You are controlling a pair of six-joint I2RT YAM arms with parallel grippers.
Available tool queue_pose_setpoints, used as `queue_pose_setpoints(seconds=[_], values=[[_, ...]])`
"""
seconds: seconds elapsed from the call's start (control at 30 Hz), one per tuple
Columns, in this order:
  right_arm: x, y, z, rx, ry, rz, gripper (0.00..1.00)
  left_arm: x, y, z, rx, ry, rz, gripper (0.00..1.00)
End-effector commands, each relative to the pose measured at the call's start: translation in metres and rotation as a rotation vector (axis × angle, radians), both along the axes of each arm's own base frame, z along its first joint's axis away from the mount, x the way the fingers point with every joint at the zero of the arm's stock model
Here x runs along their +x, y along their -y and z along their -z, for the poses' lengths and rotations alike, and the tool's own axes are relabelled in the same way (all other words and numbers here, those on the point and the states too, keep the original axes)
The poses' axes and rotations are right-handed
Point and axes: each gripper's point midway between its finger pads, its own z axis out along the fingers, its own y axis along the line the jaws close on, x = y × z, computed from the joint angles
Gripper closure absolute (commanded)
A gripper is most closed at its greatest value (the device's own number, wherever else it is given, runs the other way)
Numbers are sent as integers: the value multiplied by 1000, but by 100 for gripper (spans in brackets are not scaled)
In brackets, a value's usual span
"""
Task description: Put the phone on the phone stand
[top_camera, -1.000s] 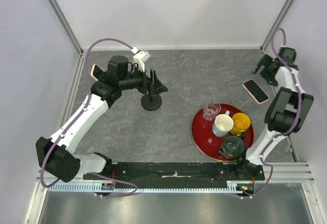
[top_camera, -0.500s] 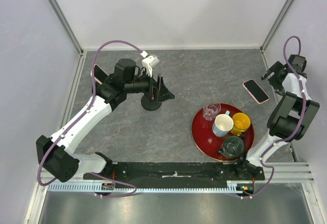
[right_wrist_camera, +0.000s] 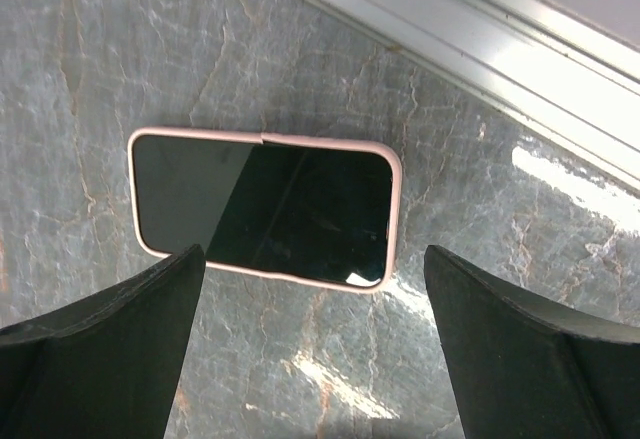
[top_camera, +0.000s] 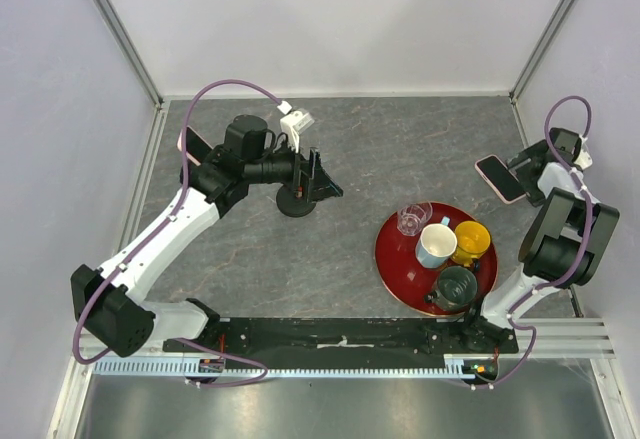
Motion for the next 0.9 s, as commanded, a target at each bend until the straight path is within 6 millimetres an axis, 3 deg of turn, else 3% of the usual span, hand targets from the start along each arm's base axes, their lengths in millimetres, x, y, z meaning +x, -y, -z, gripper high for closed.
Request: queue_pose_setpoints(seconds=[0.0,0.57,0.87], values=[[8,13,-12,-52,71,60,2,-4,7,-17,-41,13,38,7],[24,-4,29,-16,68,-16,2,1,5,-12,-18,17,21,7],[52,-28,30,6,105,-109,2,5,2,-10,-1,31,-1,7]])
